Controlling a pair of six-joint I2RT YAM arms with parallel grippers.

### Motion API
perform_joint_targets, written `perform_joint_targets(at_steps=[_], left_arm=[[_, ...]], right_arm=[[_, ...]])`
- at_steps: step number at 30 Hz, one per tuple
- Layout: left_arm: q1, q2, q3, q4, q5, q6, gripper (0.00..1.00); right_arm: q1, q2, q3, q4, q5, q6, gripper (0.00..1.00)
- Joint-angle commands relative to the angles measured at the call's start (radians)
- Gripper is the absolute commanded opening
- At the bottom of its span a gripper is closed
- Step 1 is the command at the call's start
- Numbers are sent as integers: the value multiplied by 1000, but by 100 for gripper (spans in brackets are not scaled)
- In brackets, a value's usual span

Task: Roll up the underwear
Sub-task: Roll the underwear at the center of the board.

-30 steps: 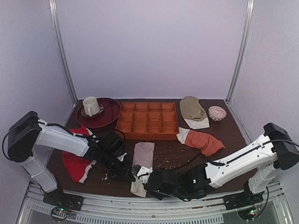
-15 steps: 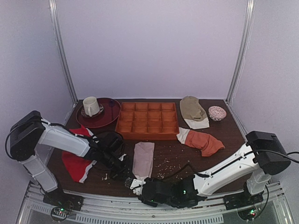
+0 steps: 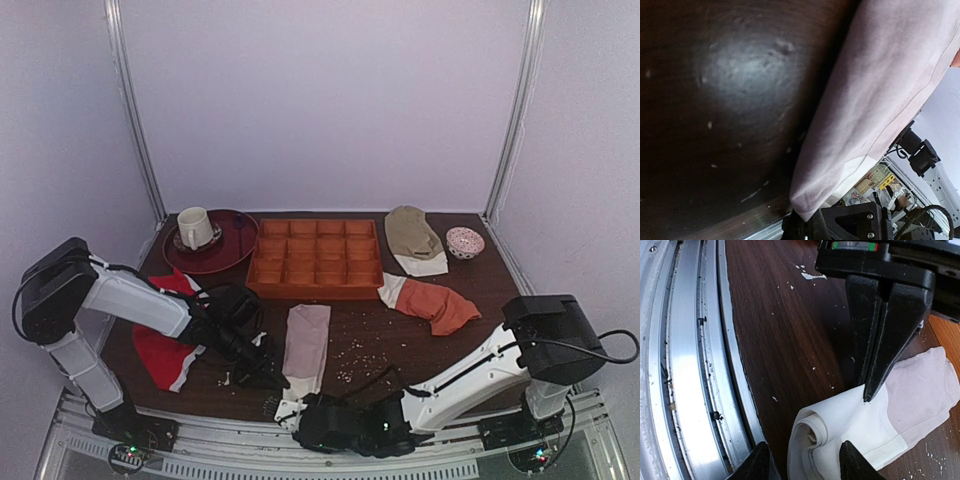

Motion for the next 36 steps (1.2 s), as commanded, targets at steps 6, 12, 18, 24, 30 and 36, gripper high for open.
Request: perform_joint_targets(at_steps=[6,12,18,24,30,36], left_arm=[[7,-10,-22,46,11,-19,0],[7,-14,-26,49,11,-21,0],[7,-14,-28,49,11,-22,0],[6,-13,-28,50,10,-22,0],[10,-18,-33,58,15,-30,0],[20,-16,-33,87,37,-54,0]], right_arm=[[7,75,41,24,80,1,45],[7,100,57,18,126,13,34],[8,95,46,13,142,23,17],[7,84,53,-1,175,14,28],[9,45,39,-3,216,35,37],[28,-53,-22,21,248,38,44]])
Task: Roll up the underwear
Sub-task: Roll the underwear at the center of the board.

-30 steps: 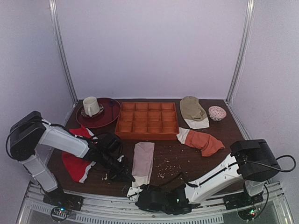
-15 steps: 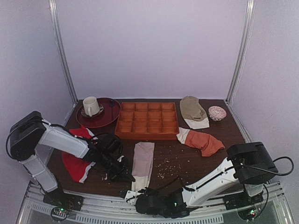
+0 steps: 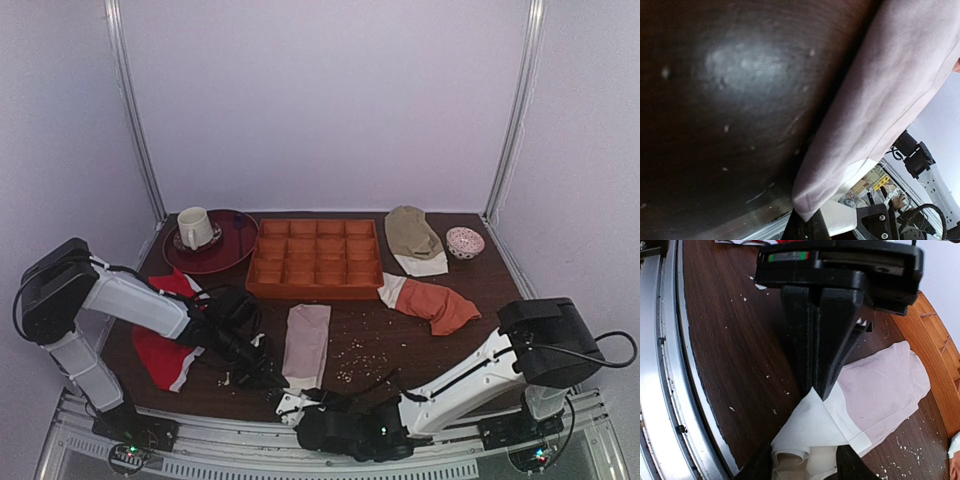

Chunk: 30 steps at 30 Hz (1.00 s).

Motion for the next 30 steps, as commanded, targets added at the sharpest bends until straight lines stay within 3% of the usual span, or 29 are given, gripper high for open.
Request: perform_joint_targets(at_steps=[1,11,30], left_arm=[[17,-17,-11,57,30,-26,0],[30,-10,-11,59,36,-29,0],[34,-9,-14,59,37,-30,0]], right_arm=[[17,-99,-44,8,69,10,45],[32,-141,-96,29,45,-5,52],[15,46,33,55,-18,57,55]])
